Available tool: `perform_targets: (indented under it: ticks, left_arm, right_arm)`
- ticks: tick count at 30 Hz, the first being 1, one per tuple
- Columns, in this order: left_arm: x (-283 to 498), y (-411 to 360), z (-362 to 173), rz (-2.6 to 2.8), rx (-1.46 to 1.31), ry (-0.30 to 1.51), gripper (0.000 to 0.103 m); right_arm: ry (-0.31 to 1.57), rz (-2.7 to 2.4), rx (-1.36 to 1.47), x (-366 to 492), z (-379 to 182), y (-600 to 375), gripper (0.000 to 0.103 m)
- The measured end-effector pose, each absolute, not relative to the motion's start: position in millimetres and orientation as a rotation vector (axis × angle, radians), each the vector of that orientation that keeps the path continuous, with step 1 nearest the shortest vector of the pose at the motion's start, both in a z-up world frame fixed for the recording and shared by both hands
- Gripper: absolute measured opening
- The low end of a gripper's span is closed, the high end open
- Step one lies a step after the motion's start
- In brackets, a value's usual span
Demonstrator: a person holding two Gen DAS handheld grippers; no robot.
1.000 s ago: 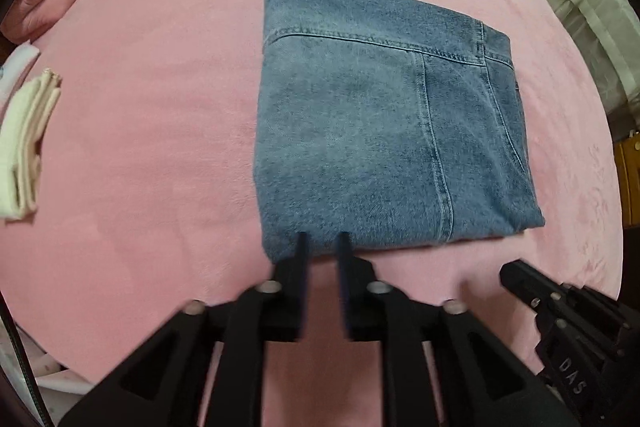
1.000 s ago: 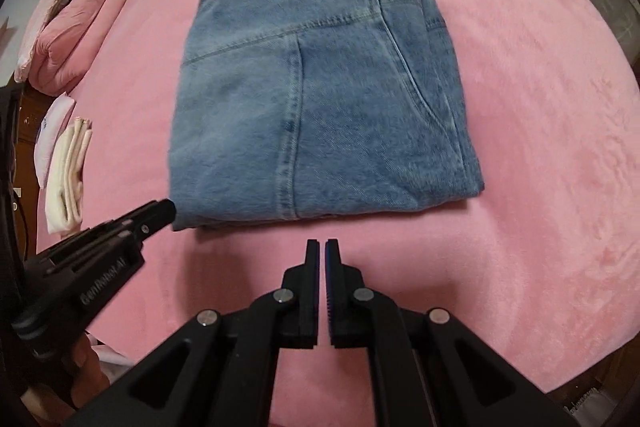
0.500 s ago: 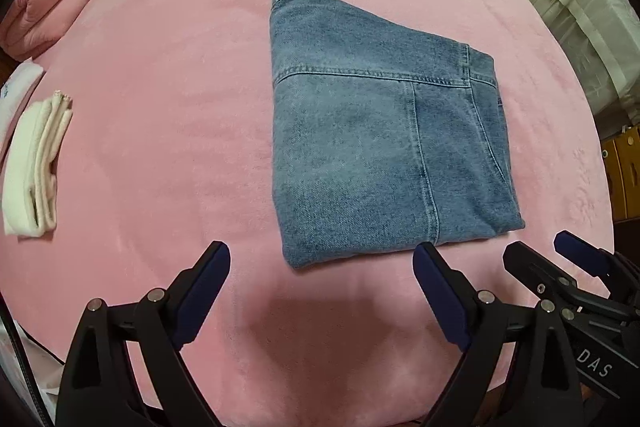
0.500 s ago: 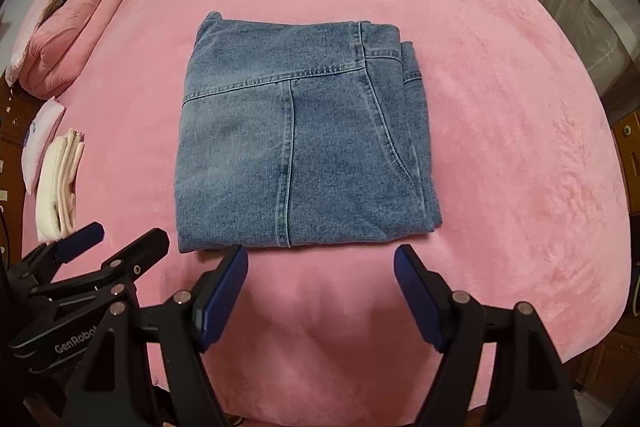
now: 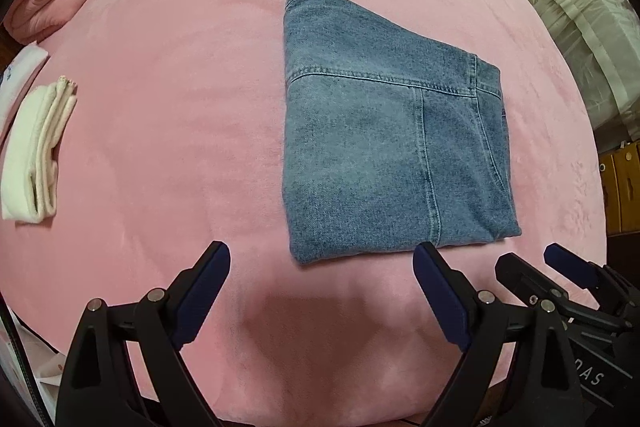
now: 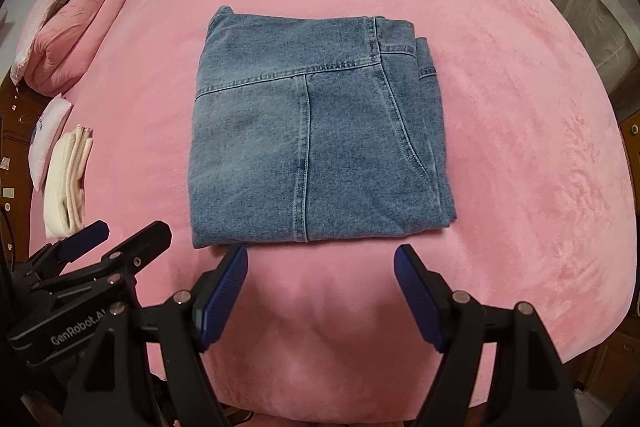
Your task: Fold large clothes
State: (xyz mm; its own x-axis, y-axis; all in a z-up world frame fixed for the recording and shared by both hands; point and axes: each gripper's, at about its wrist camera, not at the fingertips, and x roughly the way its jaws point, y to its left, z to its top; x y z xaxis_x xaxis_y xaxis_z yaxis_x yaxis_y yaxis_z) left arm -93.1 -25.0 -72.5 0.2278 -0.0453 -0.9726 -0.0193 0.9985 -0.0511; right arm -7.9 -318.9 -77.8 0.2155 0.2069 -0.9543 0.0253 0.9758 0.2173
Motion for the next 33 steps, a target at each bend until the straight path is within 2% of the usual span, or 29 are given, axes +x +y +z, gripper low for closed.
perform_targets:
  ticks: [16,33]
  left_arm:
    - [-89,-27,-67,-0.047,-0.129,1.333,0.092]
    - [-55,-42,-87,-0.062,-0.129,1.39,0.092]
  right_arm:
    - [1.331,0.138,0.2,-3,-70,-324,0.077]
    - [1.388,0.153,0.202,26,-91,-336,0.077]
